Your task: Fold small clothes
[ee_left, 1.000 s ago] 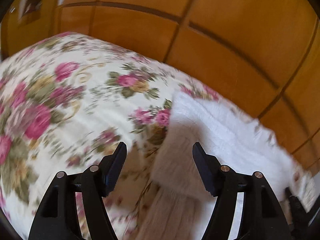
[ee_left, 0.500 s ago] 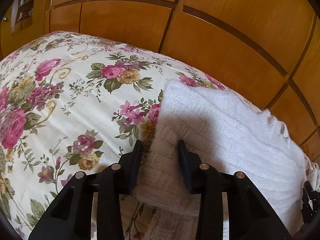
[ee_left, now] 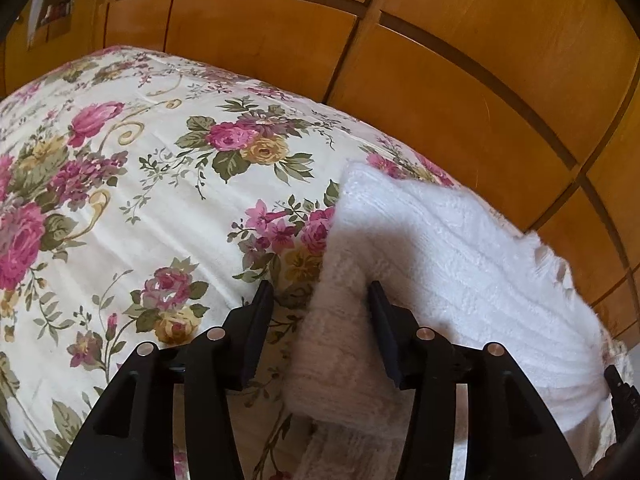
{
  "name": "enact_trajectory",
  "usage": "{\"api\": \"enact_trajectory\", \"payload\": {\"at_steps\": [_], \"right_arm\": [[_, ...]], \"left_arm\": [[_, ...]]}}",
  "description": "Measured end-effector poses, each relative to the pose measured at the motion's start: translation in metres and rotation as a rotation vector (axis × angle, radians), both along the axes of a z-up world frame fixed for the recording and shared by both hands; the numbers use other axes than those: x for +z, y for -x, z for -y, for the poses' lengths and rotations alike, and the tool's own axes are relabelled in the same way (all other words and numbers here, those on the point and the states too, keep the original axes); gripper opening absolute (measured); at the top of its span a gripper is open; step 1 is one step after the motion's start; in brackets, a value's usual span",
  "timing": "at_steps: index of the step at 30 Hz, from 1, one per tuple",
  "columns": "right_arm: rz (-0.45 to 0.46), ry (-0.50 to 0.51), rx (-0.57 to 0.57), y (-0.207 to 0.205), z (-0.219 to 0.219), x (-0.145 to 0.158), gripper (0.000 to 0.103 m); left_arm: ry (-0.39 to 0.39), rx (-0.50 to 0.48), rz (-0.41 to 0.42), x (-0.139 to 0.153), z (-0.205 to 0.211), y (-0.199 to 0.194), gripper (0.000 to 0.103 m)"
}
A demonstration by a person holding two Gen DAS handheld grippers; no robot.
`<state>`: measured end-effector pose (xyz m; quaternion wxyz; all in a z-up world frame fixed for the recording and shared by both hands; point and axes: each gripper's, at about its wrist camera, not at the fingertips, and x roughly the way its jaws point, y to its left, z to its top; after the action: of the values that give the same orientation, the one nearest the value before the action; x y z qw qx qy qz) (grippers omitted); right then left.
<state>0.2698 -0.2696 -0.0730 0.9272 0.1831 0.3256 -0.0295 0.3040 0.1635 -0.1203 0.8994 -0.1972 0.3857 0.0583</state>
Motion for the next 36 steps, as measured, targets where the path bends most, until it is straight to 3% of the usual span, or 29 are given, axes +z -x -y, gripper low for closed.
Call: {"api": "enact_trajectory", "payload": {"at_steps": [3,7,10,12,14,16,18,19,21,26,27,28,30,33,36], "right_arm": [[-0.087,-0.074,0.02,-0.006,0.007,-0.024,0.001],[-0.083,-0.091,0.02,-0.003,0.009,-0.025,0.003],[-0.077,-0.098,0.016,-0.001,0.008,-0.022,0.004],[-0.073,-0.096,0.011,0.0,0.012,-0.024,0.004],[-0.073,-0.078,0.008,0.002,0.012,-0.023,0.004],[-0.074,-0.064,0.005,0.0,0.009,-0.023,0.005],[-0.073,-0.059,0.0,0.0,0.008,-0.023,0.006],[-0.072,-0.058,-0.005,0.0,0.008,-0.024,0.009],[-0.073,-0.056,-0.01,0.001,0.008,-0.024,0.01],[-0.064,-0.064,-0.013,0.002,0.011,-0.024,0.013],[-0.053,-0.072,-0.015,0.004,0.012,-0.023,0.019],[-0.042,-0.08,-0.016,0.006,0.014,-0.022,0.033],[0.026,-0.104,-0.028,0.017,0.019,-0.017,0.048],[0.103,-0.137,-0.084,0.037,0.03,-0.008,0.05],[0.063,-0.195,-0.14,0.05,0.047,-0.011,0.05]], "left_arm": [[-0.048,0.001,-0.012,0.0,0.007,-0.002,0.049],[-0.071,0.0,-0.023,0.001,0.011,-0.003,0.05],[-0.144,0.017,-0.057,0.016,0.019,0.001,0.061],[-0.167,0.015,-0.004,0.032,0.026,0.011,0.061],[-0.241,0.001,0.055,0.045,0.041,0.018,0.061],[-0.324,-0.005,0.045,0.041,0.051,0.011,0.061],[-0.356,0.01,-0.017,0.023,0.049,-0.001,0.061],[-0.314,0.014,-0.078,0.009,0.04,-0.01,0.061],[-0.221,0.034,-0.072,0.006,0.025,-0.011,0.065],[-0.264,0.041,-0.04,0.02,0.03,0.002,0.067],[-0.247,0.034,-0.015,0.028,0.033,0.011,0.067],[-0.223,0.025,0.006,0.033,0.037,0.018,0.074],[-0.168,-0.012,0.041,0.04,0.047,0.031,0.088],[-0.162,-0.078,0.075,0.036,0.071,0.047,0.092],[-0.175,-0.111,-0.011,0.015,0.079,0.043,0.093]]}}
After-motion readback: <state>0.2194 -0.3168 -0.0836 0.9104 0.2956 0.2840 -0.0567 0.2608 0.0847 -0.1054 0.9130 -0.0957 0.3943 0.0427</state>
